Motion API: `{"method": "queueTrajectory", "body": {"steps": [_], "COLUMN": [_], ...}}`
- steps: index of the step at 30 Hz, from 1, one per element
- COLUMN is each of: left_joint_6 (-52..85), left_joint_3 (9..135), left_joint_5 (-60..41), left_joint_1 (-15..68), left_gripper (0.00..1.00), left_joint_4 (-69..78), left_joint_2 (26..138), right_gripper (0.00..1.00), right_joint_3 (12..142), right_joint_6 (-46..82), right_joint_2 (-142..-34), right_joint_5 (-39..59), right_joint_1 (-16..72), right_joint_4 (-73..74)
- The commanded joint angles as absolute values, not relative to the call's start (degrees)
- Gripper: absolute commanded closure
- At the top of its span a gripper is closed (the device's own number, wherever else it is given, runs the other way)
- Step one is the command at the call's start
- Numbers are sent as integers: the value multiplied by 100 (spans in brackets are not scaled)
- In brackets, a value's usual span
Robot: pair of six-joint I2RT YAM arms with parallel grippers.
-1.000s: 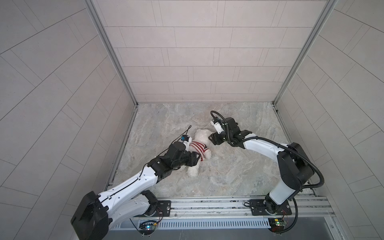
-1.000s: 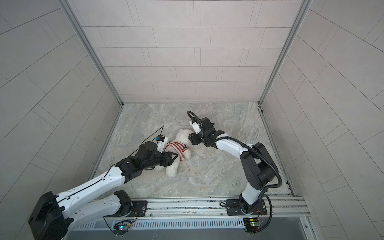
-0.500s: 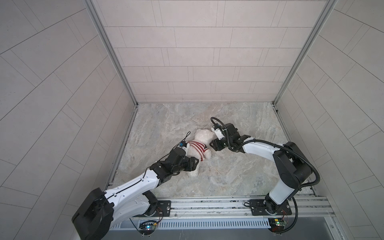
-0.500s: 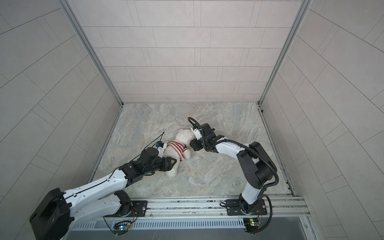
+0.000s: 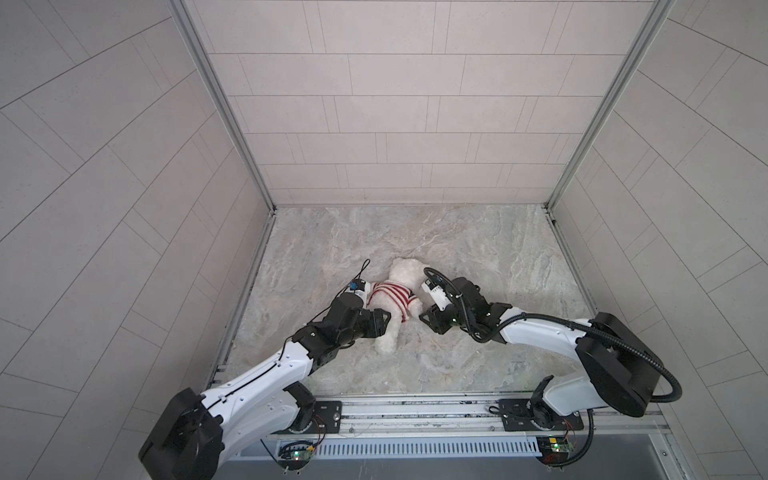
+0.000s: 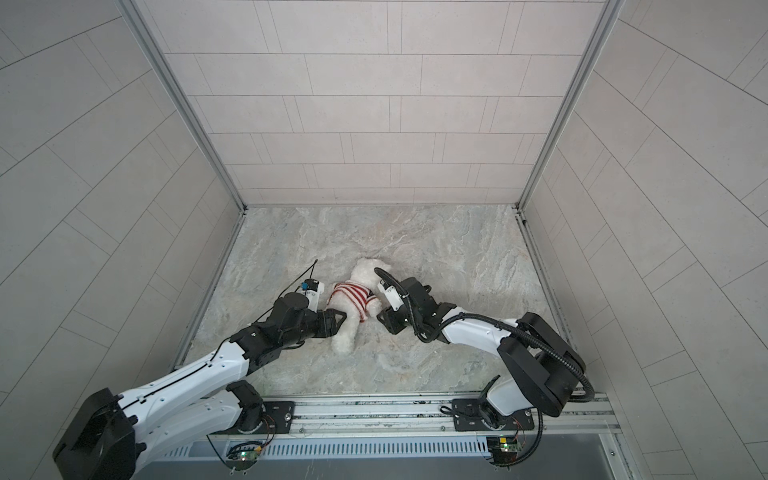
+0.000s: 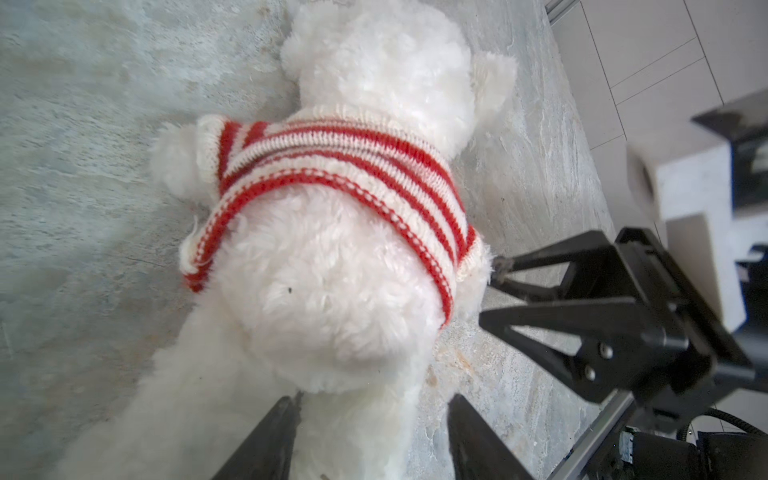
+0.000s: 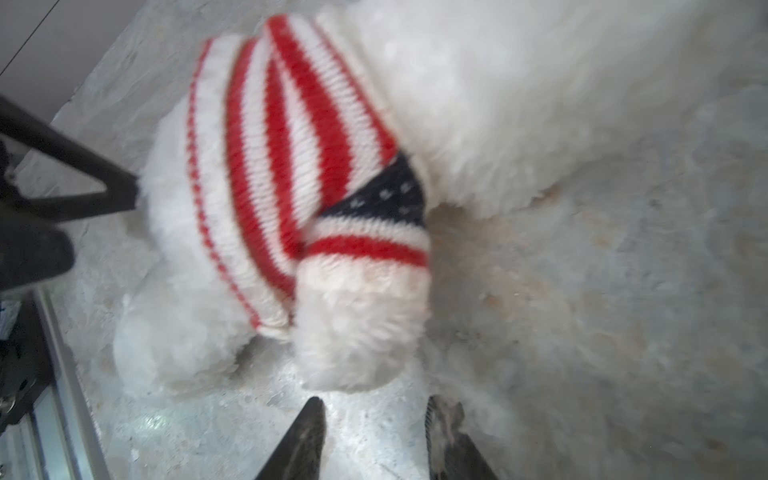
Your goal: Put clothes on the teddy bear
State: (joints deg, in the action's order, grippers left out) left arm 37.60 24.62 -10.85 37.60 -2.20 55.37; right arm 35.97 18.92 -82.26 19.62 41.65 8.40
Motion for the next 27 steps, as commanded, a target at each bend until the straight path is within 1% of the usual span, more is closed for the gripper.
{"method": "queueTrajectory", "body": {"steps": [1, 3, 5, 7, 11, 16, 18, 21, 26, 27], "left_joint_6": [3711, 3713, 3713, 3733, 3757, 3737, 3735, 3727, 3648, 3608], "left_joint_3": [2593, 2673, 2731, 2751, 2759, 2767, 2775, 2767, 2729, 2734], "left_joint_5": [-1238, -1283, -1317, -1335, -1312, -1274, -1265, -1257, -1139, -1140], "left_joint_1": [3730, 3727, 3727, 3727, 3727, 3710, 3709, 3700, 3670, 3652], "left_gripper": [37, 37, 38, 38, 38, 38, 38, 38, 37, 37], "left_joint_4": [-190, -169, -158, -132, -178, -296, -324, -369, -411, -404], "left_joint_2": [5495, 5572, 5633, 5638, 5545, 5419, 5375, 5342, 5452, 5518], "right_gripper": [50, 46, 42, 40, 39, 42, 44, 53, 61, 64], "right_joint_3": [3297, 3226, 3307, 3422, 3639, 4007, 4106, 4203, 4166, 4158], "right_joint_6": [2317, 2281, 2231, 2157, 2059, 1934, 1916, 1940, 1930, 1904], "right_joint_2": [-7947, -7854, -7829, -7865, -8047, -8465, -8651, -8847, -8791, -8764], "right_joint_5": [1939, 1859, 1687, 1492, 1341, 1289, 1318, 1329, 1340, 1336], "right_joint_1": [4335, 4409, 4421, 4412, 4336, 4291, 4272, 4245, 4295, 4327], "right_joint_4": [1460, 1615, 1460, 1255, 1215, 1232, 1249, 1228, 1159, 1127]}}
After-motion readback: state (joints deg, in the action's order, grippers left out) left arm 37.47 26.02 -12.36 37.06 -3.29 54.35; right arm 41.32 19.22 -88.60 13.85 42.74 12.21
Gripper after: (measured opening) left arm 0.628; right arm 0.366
